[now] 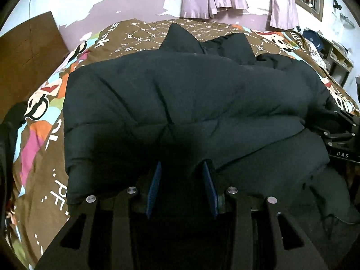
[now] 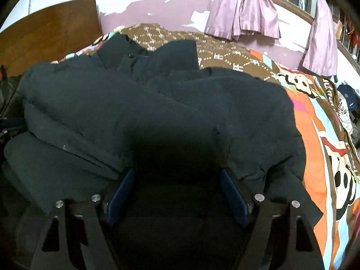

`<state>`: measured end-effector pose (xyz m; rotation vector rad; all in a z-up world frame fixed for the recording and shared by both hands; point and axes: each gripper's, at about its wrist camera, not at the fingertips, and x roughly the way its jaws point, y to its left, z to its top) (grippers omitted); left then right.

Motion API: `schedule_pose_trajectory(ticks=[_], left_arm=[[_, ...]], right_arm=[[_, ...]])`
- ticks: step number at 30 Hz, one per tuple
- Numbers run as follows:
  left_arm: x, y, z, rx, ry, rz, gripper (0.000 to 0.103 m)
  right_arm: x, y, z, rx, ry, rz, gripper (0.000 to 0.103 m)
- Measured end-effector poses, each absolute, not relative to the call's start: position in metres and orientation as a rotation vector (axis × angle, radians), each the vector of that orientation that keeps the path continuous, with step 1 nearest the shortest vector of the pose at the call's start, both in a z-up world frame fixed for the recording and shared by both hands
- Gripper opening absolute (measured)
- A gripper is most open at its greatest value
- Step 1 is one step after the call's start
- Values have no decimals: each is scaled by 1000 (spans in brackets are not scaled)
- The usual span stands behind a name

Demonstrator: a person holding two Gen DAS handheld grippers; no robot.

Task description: Fold large clothes

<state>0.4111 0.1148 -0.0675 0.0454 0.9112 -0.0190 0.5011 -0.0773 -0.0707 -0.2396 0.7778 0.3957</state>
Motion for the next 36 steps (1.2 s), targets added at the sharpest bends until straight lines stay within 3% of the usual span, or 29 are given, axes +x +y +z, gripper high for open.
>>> schedule_pose_trajectory(ticks=[4,7,11,13,14,15,17,26,31,36], left_arm=[[405,118,-57,13,904,-22,34],[398,120,-32,-71,924,-27,40],[373,114,20,-160,870,-77,62],[357,108,49,-166,843,-101,65],[350,104,65,-163,834,-107,72],[343,102,81,-158,827,-109,89],[321,96,122,-167,785,-112,101],[283,80,237,-138,845,-50,101],[305,81,248,-42,838,22,101],[355,104,215,-12,780,31,101]], right_arm=[[481,-93,-41,-126,755,405,77],[462,-98,-4,-107,727,411,79],[425,-98,58,-134,667,417,90],[408,-99,89,-139,660,423,97],[398,-100,105,-142,657,425,98],[392,-101,117,-143,655,428,98],[375,-106,150,-138,660,436,99],[368,-116,241,-22,702,472,103],[422,-93,236,43,742,460,103],[506,-67,192,95,723,432,103]])
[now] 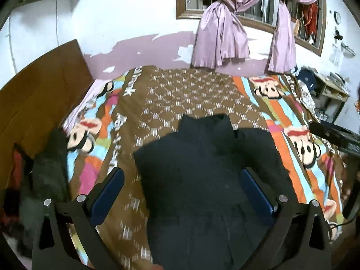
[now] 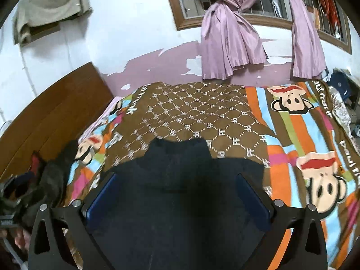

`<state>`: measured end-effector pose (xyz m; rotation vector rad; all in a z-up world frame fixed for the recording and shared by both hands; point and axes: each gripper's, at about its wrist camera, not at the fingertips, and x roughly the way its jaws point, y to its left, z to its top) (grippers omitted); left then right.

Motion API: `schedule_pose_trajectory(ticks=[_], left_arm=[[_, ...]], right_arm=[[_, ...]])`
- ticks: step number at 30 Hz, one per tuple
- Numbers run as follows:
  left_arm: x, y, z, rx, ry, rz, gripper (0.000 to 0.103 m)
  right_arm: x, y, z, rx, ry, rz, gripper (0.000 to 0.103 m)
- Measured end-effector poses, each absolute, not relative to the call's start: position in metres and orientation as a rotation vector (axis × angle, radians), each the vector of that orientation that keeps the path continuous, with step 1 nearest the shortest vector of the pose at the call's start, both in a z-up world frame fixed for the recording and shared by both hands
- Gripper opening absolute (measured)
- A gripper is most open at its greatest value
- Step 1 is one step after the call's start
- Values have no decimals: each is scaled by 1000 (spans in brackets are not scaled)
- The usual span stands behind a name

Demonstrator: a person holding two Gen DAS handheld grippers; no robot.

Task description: Fold large clothes

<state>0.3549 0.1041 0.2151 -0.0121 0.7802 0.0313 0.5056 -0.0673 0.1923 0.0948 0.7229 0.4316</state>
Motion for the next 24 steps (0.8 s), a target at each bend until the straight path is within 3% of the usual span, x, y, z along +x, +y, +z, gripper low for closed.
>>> schedule_pose_trajectory(ticks=[9,12,14,15,24], left_arm=[[505,166,107,-190,743,-55,101],[553,184,74,-253,768,-64,101],[582,194,52,-275,798,-58,100],[595,197,44,-284,812,-57,100],[653,203,3,-365,826,-12,99]], right_arm=[[637,-67,70,235,809,378,100],[666,-64,39,252,840,376,90],[684,-63,24,284,857,384,72],[690,-61,19,291,863,387,69],[733,-37,2,324,875,368,68]])
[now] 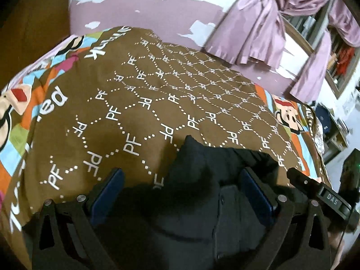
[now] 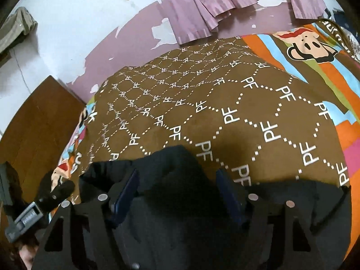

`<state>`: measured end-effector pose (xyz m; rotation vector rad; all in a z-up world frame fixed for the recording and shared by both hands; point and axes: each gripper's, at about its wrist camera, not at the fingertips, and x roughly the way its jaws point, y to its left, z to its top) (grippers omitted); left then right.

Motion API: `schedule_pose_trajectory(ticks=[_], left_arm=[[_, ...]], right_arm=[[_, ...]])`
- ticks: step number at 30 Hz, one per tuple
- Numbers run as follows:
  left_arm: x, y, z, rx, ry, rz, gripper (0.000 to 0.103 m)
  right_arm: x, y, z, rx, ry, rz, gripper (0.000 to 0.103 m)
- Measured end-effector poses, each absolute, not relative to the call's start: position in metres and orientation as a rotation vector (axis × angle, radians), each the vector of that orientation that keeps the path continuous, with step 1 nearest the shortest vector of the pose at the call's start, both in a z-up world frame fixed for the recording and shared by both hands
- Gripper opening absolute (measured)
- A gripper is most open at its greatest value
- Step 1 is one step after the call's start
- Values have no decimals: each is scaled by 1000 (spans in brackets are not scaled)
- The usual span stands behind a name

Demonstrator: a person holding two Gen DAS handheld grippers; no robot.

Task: Fold large clothes
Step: 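Grasp the folded jacket edge with both grippers and fold it over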

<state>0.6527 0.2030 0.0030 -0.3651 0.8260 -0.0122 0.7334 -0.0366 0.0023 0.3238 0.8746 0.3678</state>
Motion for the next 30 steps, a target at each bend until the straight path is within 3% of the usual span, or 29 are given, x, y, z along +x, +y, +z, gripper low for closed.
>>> schedule_pose_trajectory(ticks=[2,3,4,5,8,12,21,26,30], left_arm=[[660,203,-4,-375,844,-14,89],[665,201,-6,-376,854,-18,74],[670,202,-12,-377,880,-21,66],[674,202,-16,-383,900,-21,51],[677,204,-24,-410,933,-37,20],[660,203,-17,-401,880,-48,11],[573,200,21,-312,762,-204,6],[535,182,16,-238,800,-267,5],[530,169,-23,-180,874,-259,5]], right_arm=[[739,-33,-5,336,889,348,62],[742,-31,-8,336,895,342,59],[743,-30,-13,333,907,335,50],[743,-29,-17,337,916,336,35],[736,-36,-24,369,918,342,21],[709,-54,-16,412,858,362,14],[633,-97,10,351,809,453,6],[608,-99,-18,283,856,400,5],[609,-93,-51,250,899,365,5]])
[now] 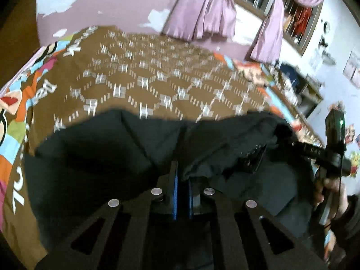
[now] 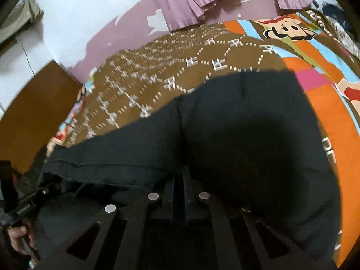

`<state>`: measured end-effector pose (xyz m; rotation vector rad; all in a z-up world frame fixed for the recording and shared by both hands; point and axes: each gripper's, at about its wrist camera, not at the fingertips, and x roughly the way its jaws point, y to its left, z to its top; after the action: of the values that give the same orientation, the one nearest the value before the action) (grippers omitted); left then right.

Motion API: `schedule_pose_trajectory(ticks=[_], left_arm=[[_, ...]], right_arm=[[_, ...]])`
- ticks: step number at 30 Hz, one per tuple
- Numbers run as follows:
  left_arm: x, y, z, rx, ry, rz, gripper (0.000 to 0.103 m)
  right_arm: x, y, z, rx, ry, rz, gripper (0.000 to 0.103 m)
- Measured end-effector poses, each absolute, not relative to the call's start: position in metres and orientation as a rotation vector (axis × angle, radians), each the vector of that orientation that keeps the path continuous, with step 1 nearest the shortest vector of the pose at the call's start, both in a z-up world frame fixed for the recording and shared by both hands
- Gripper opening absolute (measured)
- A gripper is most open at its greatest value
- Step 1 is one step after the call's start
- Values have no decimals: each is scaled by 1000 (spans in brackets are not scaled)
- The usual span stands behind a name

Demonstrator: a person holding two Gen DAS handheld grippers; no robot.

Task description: Fold large clothes

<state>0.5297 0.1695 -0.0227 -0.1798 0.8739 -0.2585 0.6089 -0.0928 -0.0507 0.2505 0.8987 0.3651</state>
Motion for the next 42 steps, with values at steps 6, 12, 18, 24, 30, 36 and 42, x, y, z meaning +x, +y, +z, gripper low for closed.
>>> schedule_pose_trajectory(ticks=[6,12,18,24,30,36,42], left_arm=[[540,173,-55,-172,872,-232,5],[533,180,-54,-190,822,-259,5],[529,181,-48,-189,807,-267,5],[526,178,-45,-166,819,-260,6],[505,184,-26,-170,787,-296,11],[506,178,2,-267,682,-409,37],[554,137,-27,-137,917,-408,35]], right_arm=[[605,-91,-50,241,861,384,8],[578,-119,-22,341,759,361,9],[595,-92,23,243,675,405,9],[656,-24,-7,274,936,723,9],[644,-12,-34,159,1018,775,9],[645,-18,-52,228,1086,810,9],[645,-26,-60,233,1192,870,5]])
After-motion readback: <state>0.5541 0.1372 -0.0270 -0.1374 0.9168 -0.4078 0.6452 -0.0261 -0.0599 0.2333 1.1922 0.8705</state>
